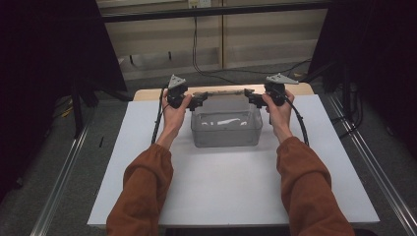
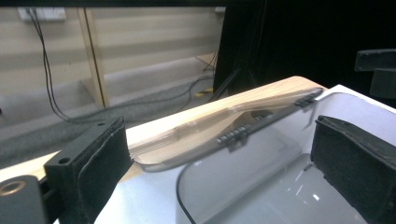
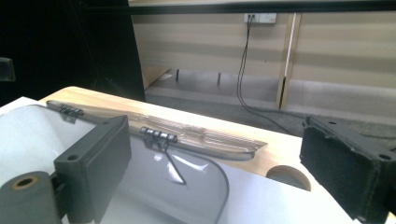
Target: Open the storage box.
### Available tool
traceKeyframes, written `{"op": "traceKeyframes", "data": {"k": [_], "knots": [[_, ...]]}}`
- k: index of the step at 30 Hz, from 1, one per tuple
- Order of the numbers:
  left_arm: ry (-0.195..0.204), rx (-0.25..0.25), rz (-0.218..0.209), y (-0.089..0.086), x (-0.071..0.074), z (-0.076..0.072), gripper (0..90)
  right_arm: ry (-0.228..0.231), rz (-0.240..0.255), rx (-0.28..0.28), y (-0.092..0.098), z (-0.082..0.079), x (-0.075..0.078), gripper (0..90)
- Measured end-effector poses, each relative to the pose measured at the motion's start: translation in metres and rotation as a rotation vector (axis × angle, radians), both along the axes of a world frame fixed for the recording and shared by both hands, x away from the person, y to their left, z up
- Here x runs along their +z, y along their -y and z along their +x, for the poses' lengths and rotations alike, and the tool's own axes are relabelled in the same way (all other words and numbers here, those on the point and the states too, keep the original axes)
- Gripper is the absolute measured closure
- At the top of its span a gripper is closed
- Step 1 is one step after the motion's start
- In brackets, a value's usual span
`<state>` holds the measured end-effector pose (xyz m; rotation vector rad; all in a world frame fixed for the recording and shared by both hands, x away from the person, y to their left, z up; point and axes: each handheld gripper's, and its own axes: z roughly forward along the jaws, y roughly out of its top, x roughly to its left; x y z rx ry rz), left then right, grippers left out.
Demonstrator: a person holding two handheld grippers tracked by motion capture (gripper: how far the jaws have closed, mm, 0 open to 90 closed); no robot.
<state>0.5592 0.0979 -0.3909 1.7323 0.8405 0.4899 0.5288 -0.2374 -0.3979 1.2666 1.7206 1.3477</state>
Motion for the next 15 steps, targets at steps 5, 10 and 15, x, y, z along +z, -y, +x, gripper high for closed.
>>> {"op": "traceKeyframes", "data": {"k": [5,10,15], "knots": [[0.019,0.026,-0.006,-0.006,0.002,-0.011,3.3,0.046,0.002,-0.015,0.005,-0.014,0.006,6.3],[0.077,0.042,-0.013,-0.008,0.01,-0.026,3.6,0.066,0.003,-0.021,0.009,-0.026,0.009,2.2],[0.102,0.031,-0.014,-0.009,0.015,-0.037,3.7,0.083,-0.022,-0.035,0.011,-0.036,0.011,0.5]]}}
